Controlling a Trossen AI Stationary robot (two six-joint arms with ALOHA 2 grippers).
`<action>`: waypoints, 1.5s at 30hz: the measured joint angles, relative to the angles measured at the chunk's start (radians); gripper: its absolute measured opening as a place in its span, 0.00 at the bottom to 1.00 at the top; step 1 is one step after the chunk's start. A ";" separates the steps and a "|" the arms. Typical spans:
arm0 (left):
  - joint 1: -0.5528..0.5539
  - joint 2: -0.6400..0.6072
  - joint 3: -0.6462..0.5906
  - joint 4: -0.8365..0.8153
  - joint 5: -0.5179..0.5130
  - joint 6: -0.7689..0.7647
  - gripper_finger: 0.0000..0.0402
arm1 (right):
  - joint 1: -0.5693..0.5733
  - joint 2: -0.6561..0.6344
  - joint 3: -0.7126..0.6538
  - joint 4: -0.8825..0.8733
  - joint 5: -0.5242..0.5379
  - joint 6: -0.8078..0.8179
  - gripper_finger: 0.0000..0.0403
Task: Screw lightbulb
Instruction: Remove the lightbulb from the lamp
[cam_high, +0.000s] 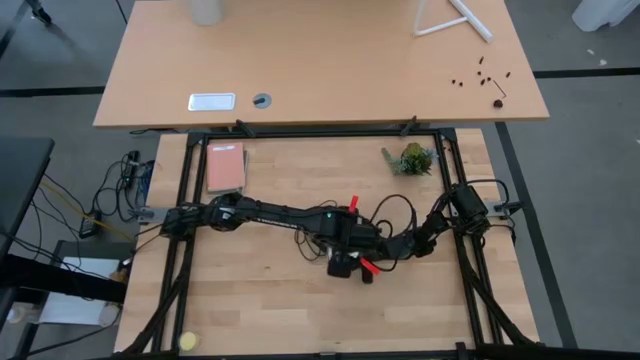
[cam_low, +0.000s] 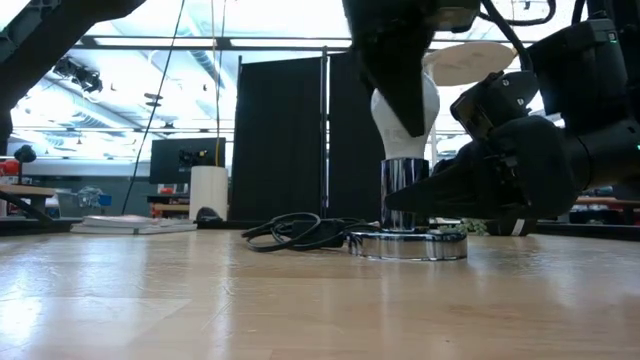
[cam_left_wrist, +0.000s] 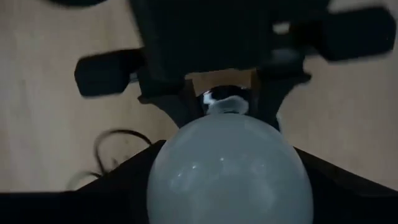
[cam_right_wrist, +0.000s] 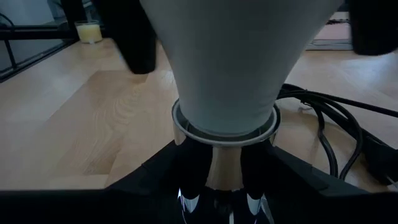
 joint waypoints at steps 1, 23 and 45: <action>0.000 0.000 0.000 0.004 0.011 -0.059 0.69 | 0.000 0.000 0.000 0.000 -0.002 0.000 0.49; 0.000 0.000 0.000 -0.005 0.013 -0.300 0.81 | 0.000 0.000 0.000 0.001 -0.014 0.006 0.49; -0.006 0.000 0.000 -0.044 -0.069 0.623 0.74 | -0.001 0.000 0.000 -0.002 -0.014 0.006 0.49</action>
